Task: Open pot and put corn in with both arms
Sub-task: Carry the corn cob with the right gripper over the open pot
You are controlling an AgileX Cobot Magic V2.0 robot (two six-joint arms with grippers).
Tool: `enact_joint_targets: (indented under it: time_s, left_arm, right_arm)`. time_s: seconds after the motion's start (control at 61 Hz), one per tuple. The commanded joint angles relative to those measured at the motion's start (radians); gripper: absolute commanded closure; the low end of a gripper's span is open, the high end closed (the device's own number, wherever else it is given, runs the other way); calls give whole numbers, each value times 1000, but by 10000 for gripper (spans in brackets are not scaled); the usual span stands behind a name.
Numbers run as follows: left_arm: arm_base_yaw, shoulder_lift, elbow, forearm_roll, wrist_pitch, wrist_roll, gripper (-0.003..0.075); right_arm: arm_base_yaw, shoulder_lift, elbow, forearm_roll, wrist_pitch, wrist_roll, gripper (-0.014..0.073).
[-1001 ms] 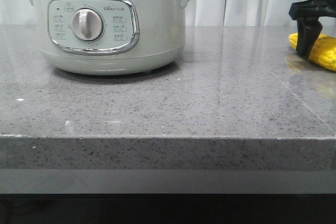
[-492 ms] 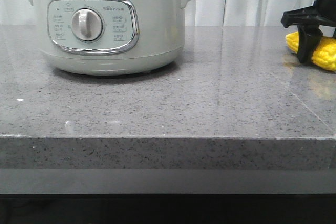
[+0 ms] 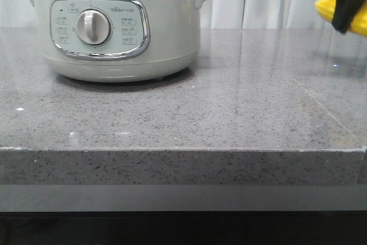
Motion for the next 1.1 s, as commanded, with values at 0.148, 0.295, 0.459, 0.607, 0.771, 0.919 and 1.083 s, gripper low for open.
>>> enact_joint_targets:
  time_s: [0.148, 0.295, 0.459, 0.607, 0.771, 0.919, 1.083]
  left_arm:
    - [1, -1, -36, -7, -146, -1, 480]
    - [1, -1, -36, -7, -146, -1, 480]
    - [1, -1, -36, -7, -146, -1, 480]
    - [1, -1, -36, -7, -146, -1, 480]
    - [1, -1, -36, -7, -146, -1, 480]
    - [1, -1, -36, -7, -146, -1, 480]
    - [1, -1, -36, -7, -146, -1, 480]
  right_arm:
    - [77, -193, -25, 138, -18, -102, 245]
    - [150, -266, -25, 151, -16, -134, 245]
    - [255, -304, -34, 151, -43, -164, 245]
    - [363, -269, -105, 151, -51, -176, 245]
    - [457, -178, -240, 151, -51, -176, 245]
    - [507, -76, -360, 151, -51, -176, 245]
    - [549, 40, -488, 151, -51, -176, 245]
